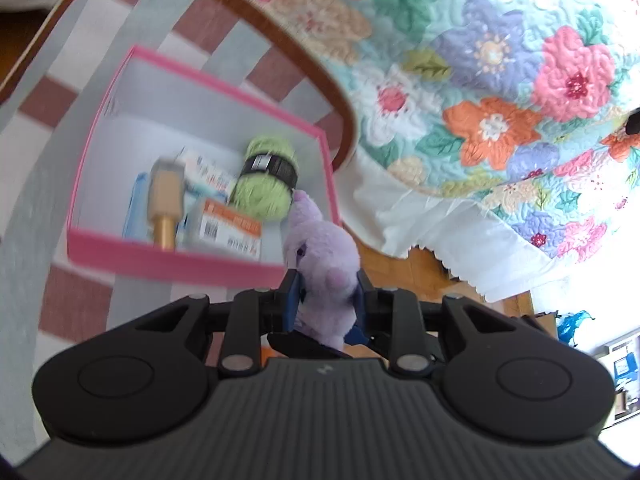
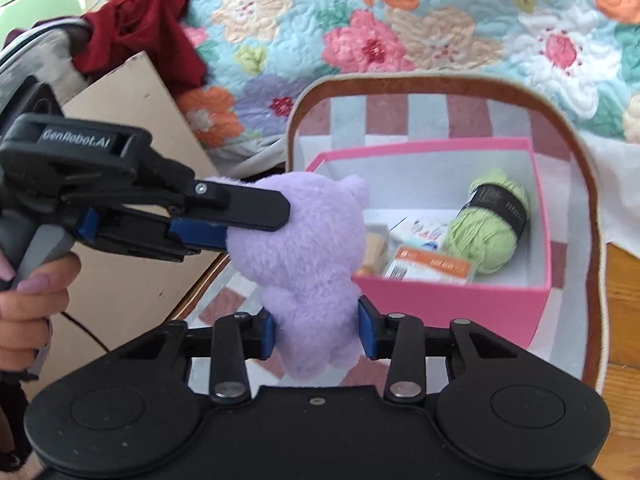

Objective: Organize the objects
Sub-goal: 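Carry the plush bear with the left tool over the pink box, then lower the bear into the pink box and open the left tool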

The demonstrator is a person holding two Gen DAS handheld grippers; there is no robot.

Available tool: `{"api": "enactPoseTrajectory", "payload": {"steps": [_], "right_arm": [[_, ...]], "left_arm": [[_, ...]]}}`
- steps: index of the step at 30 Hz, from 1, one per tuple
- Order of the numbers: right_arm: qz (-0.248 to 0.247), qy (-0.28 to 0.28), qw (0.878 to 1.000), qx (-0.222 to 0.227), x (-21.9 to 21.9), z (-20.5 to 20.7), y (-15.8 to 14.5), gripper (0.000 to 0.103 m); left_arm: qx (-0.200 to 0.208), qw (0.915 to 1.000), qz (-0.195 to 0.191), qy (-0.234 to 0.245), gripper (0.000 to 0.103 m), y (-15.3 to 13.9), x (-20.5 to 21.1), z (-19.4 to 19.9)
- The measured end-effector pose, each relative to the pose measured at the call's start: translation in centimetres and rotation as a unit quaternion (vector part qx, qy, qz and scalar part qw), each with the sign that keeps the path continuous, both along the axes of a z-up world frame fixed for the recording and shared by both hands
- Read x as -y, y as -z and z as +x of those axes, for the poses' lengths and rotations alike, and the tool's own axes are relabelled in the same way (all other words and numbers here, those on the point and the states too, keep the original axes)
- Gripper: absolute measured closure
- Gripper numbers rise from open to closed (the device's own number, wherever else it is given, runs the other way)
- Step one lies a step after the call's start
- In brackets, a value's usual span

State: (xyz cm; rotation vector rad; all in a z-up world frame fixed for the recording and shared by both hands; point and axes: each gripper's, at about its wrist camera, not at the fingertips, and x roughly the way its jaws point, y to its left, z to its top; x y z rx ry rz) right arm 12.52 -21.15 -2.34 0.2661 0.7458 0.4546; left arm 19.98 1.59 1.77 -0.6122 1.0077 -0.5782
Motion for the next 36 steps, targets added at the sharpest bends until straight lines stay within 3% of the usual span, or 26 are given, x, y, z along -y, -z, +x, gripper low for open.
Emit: {"api": "enactPoseTrajectory", "payload": {"steps": [6, 10, 15, 18, 25, 27, 28, 30, 34, 36], "right_arm": [[-0.078, 0.03, 0.996, 0.014, -1.1, 4.2, -4.0, 0.062], [-0.104, 0.045, 0.994, 0.004, -1.9, 8.1, -4.4, 0.063], [-0.104, 0.063, 0.992, -0.038, -2.8, 12.6, -2.0, 0.066], [-0.122, 0.068, 0.989, -0.057, -3.3, 14.0, -0.1, 0.066], [-0.202, 0.054, 0.975, -0.07, -3.9, 15.5, 4.1, 0.066], [-0.24, 0.018, 0.969, -0.05, -4.7, 15.4, 4.9, 0.064], [-0.264, 0.006, 0.964, -0.035, -5.1, 15.0, 5.0, 0.061], [-0.297, 0.0, 0.954, -0.028, -5.6, 14.4, 5.5, 0.055], [-0.255, -0.013, 0.966, -0.037, -4.9, 13.4, 4.9, 0.054], [-0.221, -0.003, 0.974, -0.039, -4.3, 12.9, 4.2, 0.049]], "left_arm": [[0.026, 0.9995, 0.012, -0.013, 0.075, -3.2, 0.9, 3.8], [0.028, 0.9983, 0.041, -0.03, 0.075, -3.3, 1.4, 7.7], [0.0, 0.9957, 0.077, -0.052, 0.074, 0.2, 1.7, 12.9], [-0.038, 0.9958, 0.069, -0.047, 0.074, 3.5, 1.7, 15.4], [-0.057, 0.9913, 0.099, -0.065, 0.075, 8.3, 2.8, 16.4], [-0.05, 0.9867, 0.13, -0.083, 0.07, 8.8, 2.6, 16.2], [-0.04, 0.9816, 0.159, -0.099, 0.064, 8.9, 2.3, 15.9], [-0.02, 0.973, 0.197, -0.118, 0.063, 9.2, 1.6, 15.3], [-0.035, 0.9807, 0.167, -0.096, 0.063, 9.8, -0.1, 14.0], [-0.026, 0.978, 0.192, -0.078, 0.064, 9.4, 0.1, 13.2]]}}
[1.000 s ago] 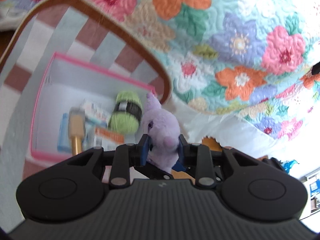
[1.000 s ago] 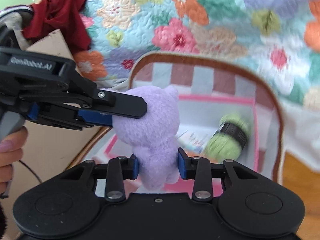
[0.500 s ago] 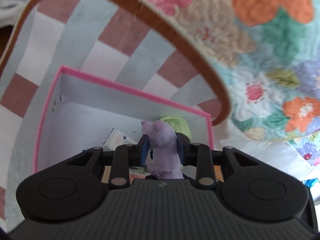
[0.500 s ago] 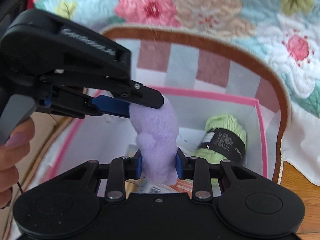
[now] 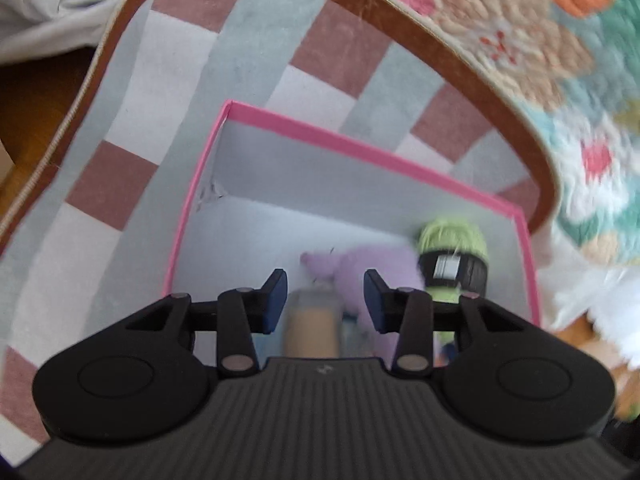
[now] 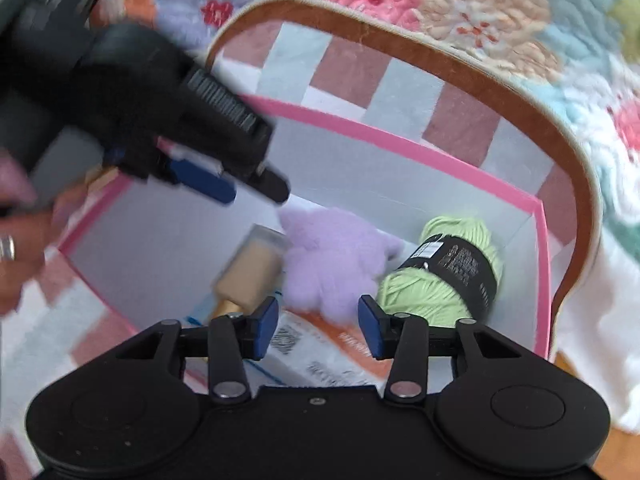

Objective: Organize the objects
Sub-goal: 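Lower the bear into the pink box and open the left tool, then withdraw the left tool and move it toward the orange sponge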

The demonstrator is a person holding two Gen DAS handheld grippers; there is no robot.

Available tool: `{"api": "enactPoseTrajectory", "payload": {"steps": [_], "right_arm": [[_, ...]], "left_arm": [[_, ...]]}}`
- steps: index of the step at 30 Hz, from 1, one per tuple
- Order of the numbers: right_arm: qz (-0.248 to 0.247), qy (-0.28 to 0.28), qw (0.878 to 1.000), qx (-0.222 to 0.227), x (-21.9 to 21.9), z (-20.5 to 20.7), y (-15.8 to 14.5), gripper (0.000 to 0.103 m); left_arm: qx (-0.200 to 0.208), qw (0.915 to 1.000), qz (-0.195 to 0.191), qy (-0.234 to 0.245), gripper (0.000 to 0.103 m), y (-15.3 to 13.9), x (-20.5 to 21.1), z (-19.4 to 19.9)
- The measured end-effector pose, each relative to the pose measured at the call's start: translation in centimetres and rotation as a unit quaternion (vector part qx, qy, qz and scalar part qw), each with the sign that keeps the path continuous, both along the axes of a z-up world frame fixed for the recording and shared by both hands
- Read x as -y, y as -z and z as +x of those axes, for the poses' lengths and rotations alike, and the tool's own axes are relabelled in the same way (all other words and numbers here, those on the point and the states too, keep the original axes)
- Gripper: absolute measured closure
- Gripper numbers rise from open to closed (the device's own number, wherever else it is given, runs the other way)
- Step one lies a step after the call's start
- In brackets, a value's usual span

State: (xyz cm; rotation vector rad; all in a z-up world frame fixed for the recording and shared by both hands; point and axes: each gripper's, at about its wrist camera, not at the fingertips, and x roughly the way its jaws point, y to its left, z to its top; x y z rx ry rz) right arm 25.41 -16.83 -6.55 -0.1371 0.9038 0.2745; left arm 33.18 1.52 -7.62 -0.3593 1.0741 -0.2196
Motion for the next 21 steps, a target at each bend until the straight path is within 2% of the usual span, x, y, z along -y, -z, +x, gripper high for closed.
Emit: {"api": "enactPoseTrajectory", "payload": {"steps": [3, 9, 11, 13, 17, 19, 21], "right_arm": [[0.058, 0.025, 0.998, 0.001, 0.8, -0.4, -0.8, 0.049], [0.147, 0.072, 0.986, -0.01, 2.5, -2.6, -2.8, 0.049], [0.143, 0.077, 0.987, 0.003, 2.6, -4.3, -4.4, 0.049], [0.11, 0.093, 0.989, 0.017, 2.6, -5.5, -5.9, 0.049], [0.12, 0.087, 0.989, 0.02, 3.7, -7.8, -8.9, 0.049], [0.106, 0.08, 0.991, 0.023, 3.8, -8.8, -10.2, 0.049], [0.094, 0.068, 0.993, 0.028, 3.9, -10.1, -11.2, 0.038]], "left_arm": [[0.005, 0.9994, 0.03, 0.017, 0.066, -0.9, 0.5, -1.1], [0.004, 0.9983, 0.03, 0.05, 0.064, -4.7, 1.3, -4.7], [0.008, 0.9984, 0.015, 0.055, 0.063, -6.6, 0.8, -6.5], [0.012, 0.9983, 0.005, 0.057, 0.062, -8.4, 0.4, -8.3], [0.021, 0.9977, 0.036, 0.054, 0.055, -11.8, 0.8, -11.5], [0.032, 0.9977, 0.035, 0.048, 0.048, -13.2, 0.6, -13.0], [0.049, 0.997, 0.017, 0.057, 0.045, -14.2, 0.6, -14.8]]}}
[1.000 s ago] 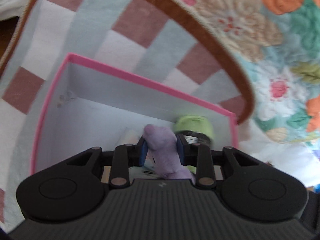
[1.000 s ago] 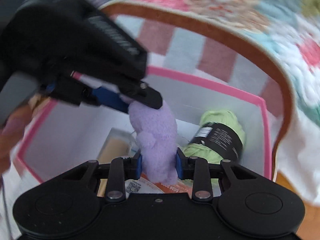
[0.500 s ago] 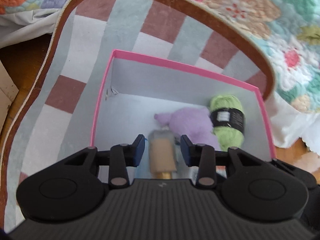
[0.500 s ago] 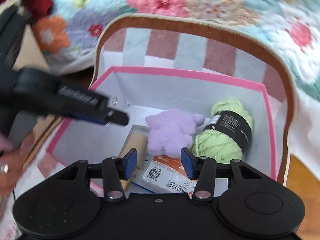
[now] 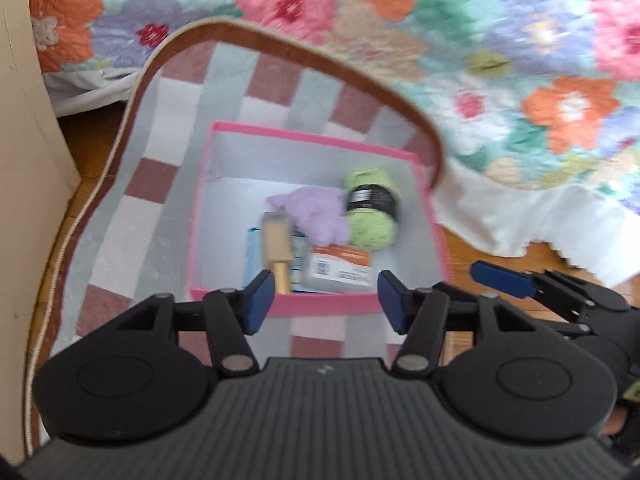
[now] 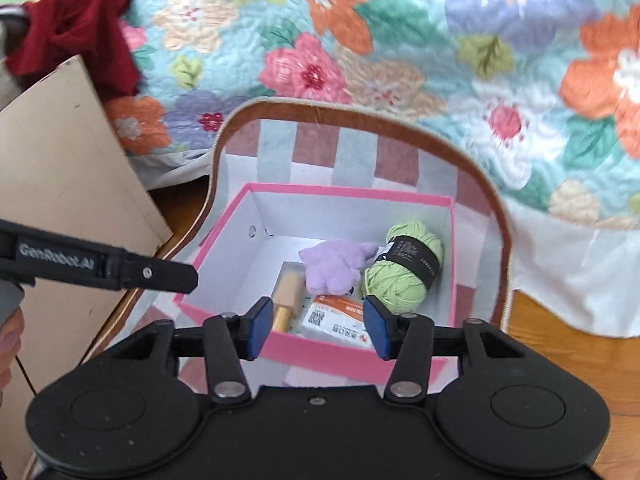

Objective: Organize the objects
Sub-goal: 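Withdraw the left tool and move it toward the orange sponge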

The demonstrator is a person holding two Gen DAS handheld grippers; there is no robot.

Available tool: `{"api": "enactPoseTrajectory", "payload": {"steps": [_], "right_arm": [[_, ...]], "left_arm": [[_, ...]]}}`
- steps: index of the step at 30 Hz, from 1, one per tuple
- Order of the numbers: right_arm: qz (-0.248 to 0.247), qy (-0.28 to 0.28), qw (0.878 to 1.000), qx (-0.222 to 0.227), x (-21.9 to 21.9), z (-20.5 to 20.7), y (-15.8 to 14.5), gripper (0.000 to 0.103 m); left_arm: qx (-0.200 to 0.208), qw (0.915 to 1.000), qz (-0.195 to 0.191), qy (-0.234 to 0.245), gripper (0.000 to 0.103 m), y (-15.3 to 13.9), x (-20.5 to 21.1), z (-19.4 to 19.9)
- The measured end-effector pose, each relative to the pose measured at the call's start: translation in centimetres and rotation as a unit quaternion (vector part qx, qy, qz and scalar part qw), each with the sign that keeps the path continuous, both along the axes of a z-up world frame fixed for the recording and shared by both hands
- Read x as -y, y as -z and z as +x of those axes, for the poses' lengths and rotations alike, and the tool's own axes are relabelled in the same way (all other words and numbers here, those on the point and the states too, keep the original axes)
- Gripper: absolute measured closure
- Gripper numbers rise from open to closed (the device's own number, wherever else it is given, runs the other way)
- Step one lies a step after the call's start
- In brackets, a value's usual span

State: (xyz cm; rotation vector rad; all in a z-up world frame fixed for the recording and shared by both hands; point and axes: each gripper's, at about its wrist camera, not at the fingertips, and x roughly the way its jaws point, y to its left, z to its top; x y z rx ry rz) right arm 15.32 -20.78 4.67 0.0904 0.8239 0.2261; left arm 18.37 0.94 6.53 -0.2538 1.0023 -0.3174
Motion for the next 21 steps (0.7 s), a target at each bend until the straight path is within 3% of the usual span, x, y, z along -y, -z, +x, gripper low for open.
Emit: {"api": "enactPoseTrajectory", "payload": {"steps": [4, 9, 14, 21], "right_arm": [[-0.007, -0.038, 0.999, -0.001, 0.3, -3.4, -0.6, 0.032], [-0.011, -0.073, 0.997, -0.008, 0.3, -7.9, 0.4, 0.018], [-0.013, -0.077, 0.997, -0.021, 0.5, -10.5, 3.4, 0.018], [0.012, -0.081, 0.997, -0.015, 0.4, -12.2, 8.3, 0.018]], "left_arm": [[0.014, 0.9996, 0.018, 0.016, 0.039, -0.9, 0.8, -3.5], [-0.008, 0.9985, 0.025, 0.048, 0.028, 0.5, 2.3, -5.9], [-0.023, 0.9949, 0.04, 0.09, 0.024, 3.4, 4.0, -7.3], [-0.028, 0.9939, 0.051, 0.093, 0.019, 7.7, 6.0, -8.1]]}}
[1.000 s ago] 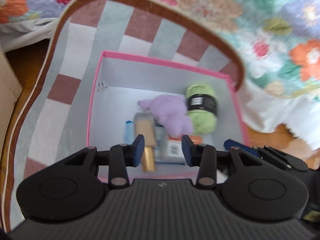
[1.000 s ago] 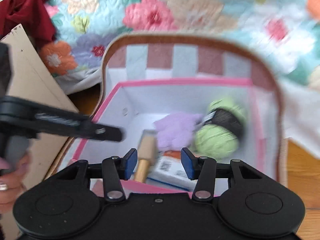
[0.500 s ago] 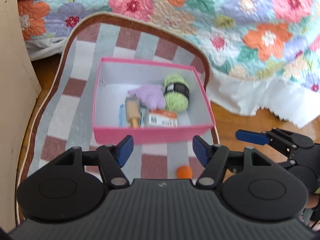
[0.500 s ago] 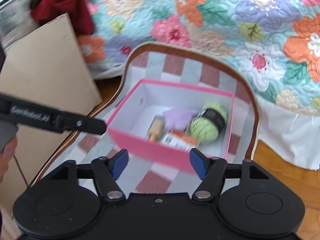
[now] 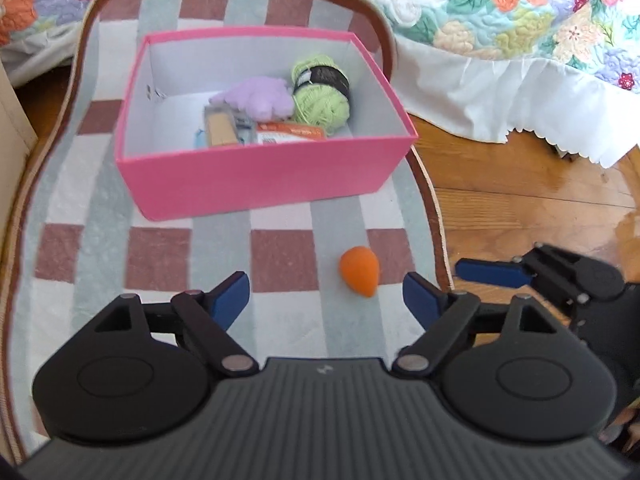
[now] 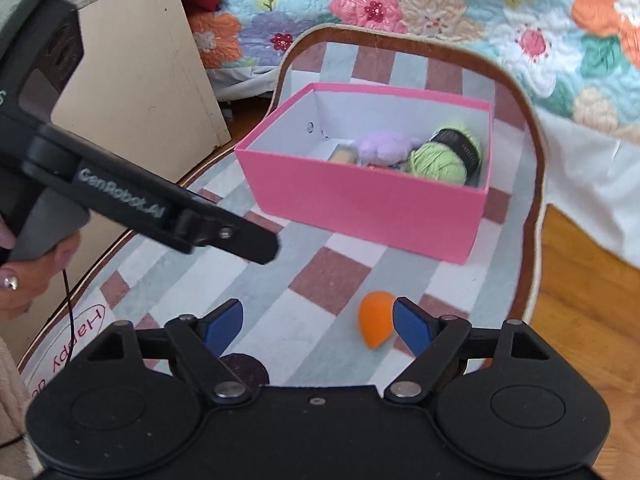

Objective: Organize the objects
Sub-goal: 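Withdraw the left tool and move it toward the orange sponge, then close the left tool on the orange sponge on the rug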

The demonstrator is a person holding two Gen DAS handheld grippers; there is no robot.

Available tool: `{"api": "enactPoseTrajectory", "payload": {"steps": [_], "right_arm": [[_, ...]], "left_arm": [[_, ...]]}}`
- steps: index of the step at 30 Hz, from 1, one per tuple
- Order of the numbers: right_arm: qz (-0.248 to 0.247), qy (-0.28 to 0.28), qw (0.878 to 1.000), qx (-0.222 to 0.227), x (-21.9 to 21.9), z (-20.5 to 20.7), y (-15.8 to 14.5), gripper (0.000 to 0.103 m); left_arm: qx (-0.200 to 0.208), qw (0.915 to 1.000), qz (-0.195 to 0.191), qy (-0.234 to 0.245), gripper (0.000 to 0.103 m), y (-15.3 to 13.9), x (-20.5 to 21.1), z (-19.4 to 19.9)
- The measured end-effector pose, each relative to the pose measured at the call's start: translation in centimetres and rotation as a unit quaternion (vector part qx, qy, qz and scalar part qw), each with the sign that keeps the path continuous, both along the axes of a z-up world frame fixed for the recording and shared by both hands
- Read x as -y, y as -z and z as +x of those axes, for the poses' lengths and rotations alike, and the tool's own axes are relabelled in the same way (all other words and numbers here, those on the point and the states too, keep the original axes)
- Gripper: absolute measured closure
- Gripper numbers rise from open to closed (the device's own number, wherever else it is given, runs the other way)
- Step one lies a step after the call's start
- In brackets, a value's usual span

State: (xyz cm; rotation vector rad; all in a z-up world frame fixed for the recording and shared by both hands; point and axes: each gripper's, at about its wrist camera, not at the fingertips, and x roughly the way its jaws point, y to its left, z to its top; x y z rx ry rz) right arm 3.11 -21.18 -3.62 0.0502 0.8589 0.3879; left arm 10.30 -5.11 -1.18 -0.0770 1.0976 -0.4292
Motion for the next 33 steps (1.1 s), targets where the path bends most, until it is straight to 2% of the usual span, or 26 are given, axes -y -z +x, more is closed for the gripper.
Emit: {"api": "enactPoseTrajectory", "payload": {"steps": [3, 6, 9, 12, 14, 17, 18, 19, 22, 25, 27, 28, 30, 33], "right_arm": [[0.01, 0.029, 1.0, 0.002, 0.2, -0.4, 2.3, 0.018], [0.048, 0.061, 0.997, -0.011, 0.7, -0.6, 4.6, 0.018], [0.064, 0.093, 0.994, -0.008, 1.1, -0.9, 6.6, 0.018], [0.048, 0.105, 0.993, 0.0, 0.9, -0.8, 8.2, 0.019], [0.022, 0.1, 0.995, 0.012, 0.4, -0.5, 8.9, 0.019], [-0.024, 0.09, 0.995, 0.028, -0.6, 0.2, 9.6, 0.023], [-0.037, 0.104, 0.993, 0.029, -0.8, 0.7, 9.7, 0.023], [-0.042, 0.12, 0.992, 0.02, -0.8, 1.3, 9.8, 0.023], [-0.013, 0.124, 0.992, 0.008, -0.4, 2.1, 10.0, 0.027], [-0.024, 0.125, 0.992, 0.005, -0.4, 2.6, 10.8, 0.027], [-0.016, 0.13, 0.991, -0.001, -0.3, 2.9, 11.4, 0.033], [-0.016, 0.136, 0.991, 0.007, -0.3, 2.8, 11.5, 0.038], [-0.012, 0.123, 0.992, 0.013, -0.7, 2.7, 11.4, 0.067], [-0.01, 0.14, 0.99, 0.009, -1.4, 2.8, 11.3, 0.068]], "left_arm": [[-0.016, 0.9998, 0.004, 0.004, 0.019, 2.2, 1.2, -0.3], [-0.01, 0.9999, 0.007, 0.003, 0.019, 3.9, 2.1, -0.6], [-0.004, 0.9999, -0.009, 0.003, 0.02, 5.4, 3.0, -0.6], [0.005, 0.9999, 0.006, 0.008, 0.021, 6.3, 4.3, -0.2], [0.01, 0.9999, 0.001, 0.011, 0.022, 6.8, 5.0, 0.3], [-0.008, 0.9997, -0.025, -0.005, 0.034, 7.8, 5.8, 2.1], [-0.015, 0.9996, -0.024, -0.007, 0.045, 8.0, 6.2, 2.8], [-0.016, 0.9997, -0.016, 0.001, 0.048, 8.0, 6.7, 3.2], [-0.008, 0.9999, -0.009, 0.003, 0.048, 8.0, 7.2, 3.8], [-0.019, 0.9996, -0.021, -0.001, 0.059, 8.6, 7.0, 4.1], [-0.024, 0.9995, -0.022, -0.004, 0.068, 9.1, 6.9, 4.0], [-0.023, 0.9995, -0.02, -0.009, 0.068, 9.3, 6.8, 3.9], [-0.033, 0.9986, -0.024, -0.033, 0.068, 9.9, 6.3, 3.9], [-0.03, 0.9972, -0.041, -0.054, 0.069, 10.4, 5.7, 3.6]]}}
